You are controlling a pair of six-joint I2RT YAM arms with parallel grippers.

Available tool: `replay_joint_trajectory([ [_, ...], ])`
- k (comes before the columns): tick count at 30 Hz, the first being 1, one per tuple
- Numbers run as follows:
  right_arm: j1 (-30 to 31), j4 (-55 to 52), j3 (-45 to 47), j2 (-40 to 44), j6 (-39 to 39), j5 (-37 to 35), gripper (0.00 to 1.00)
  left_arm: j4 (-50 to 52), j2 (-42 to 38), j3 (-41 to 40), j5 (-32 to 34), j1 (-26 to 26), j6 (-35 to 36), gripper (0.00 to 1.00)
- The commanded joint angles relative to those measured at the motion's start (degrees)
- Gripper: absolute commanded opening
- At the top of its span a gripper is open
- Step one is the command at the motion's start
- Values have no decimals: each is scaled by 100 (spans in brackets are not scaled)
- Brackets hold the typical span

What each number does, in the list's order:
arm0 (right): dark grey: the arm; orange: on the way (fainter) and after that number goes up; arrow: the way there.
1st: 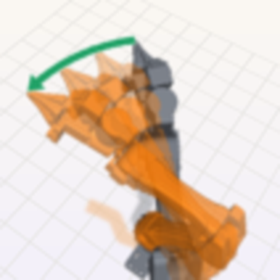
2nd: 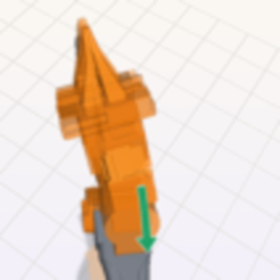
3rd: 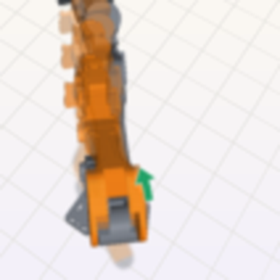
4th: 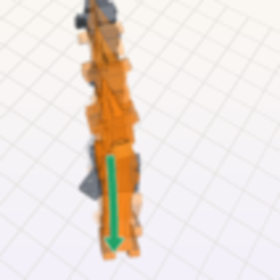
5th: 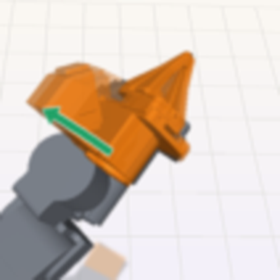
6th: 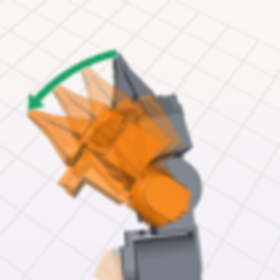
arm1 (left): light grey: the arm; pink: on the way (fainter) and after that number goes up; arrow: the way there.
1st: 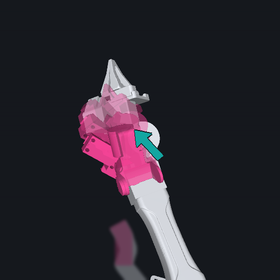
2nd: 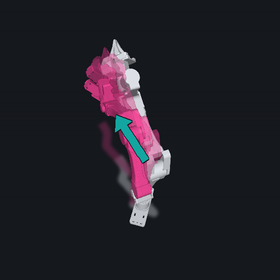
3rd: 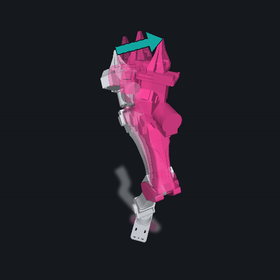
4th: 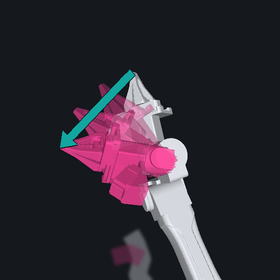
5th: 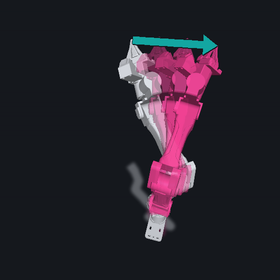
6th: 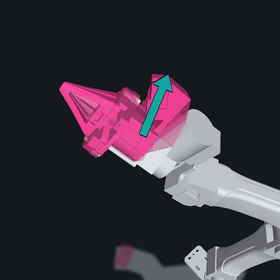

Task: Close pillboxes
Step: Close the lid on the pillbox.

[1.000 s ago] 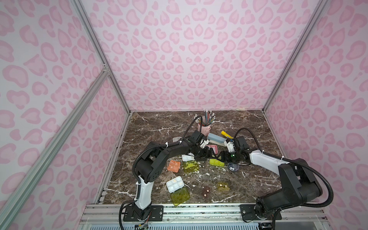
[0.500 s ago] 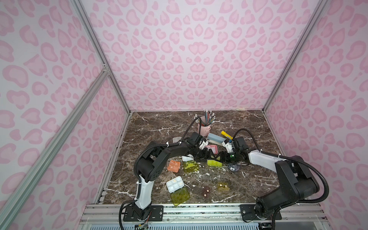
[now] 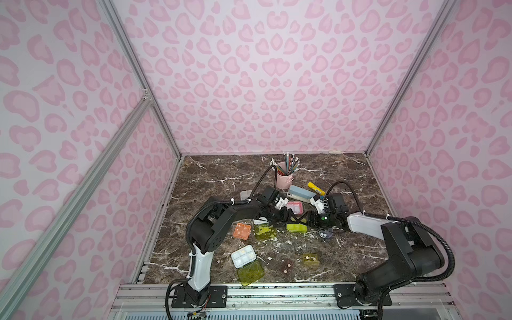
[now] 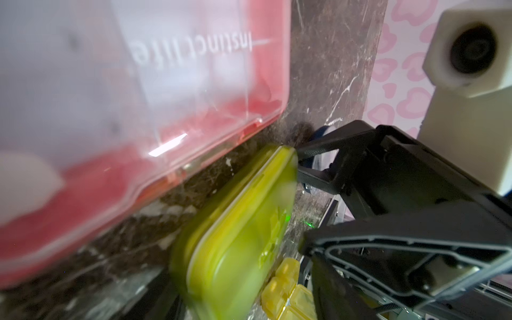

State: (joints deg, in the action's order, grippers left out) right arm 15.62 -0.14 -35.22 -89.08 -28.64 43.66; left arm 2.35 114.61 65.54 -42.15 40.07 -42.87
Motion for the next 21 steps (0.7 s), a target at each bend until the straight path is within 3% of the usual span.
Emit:
replay_joint_trajectory([
  [1, -61, 243, 92, 46, -251, 565, 67, -57, -44, -98, 119, -24, -11, 68],
  [21, -151, 199, 268, 169, -273, 424, 67, -433, -97, -240, 5, -55, -267, 38],
])
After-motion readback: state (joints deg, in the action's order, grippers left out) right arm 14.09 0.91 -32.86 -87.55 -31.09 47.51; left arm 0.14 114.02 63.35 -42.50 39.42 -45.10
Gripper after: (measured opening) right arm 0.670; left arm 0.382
